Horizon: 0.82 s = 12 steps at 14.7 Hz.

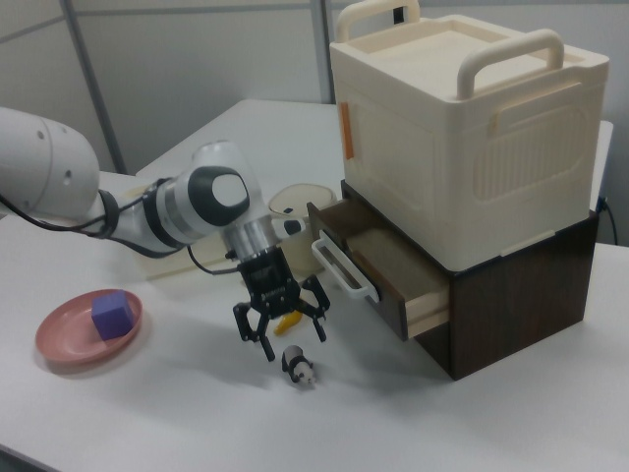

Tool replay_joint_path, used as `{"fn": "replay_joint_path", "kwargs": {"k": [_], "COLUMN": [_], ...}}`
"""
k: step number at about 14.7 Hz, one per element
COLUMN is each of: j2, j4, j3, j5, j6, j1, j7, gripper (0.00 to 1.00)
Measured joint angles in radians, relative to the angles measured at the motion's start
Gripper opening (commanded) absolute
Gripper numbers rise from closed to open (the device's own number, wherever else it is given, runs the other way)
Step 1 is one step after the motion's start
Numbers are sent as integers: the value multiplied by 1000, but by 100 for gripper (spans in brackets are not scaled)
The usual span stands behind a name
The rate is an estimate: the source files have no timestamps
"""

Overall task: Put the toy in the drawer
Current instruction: 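Move the gripper down over the panda toy and close on it, then lift the panda toy and carry it toward the open drawer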

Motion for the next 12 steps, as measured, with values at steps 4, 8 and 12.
{"fn": "replay_joint_path", "kwargs": {"k": [4,8,12], "j2": [38,38,38], "j4": [2,5,5], "j3": [3,26,27], "j5": [-30,-31,-31], "j6": [6,6,6], "j1": [1,2,2], "j7": [46,65,94], "gripper": [77,33,10]}}
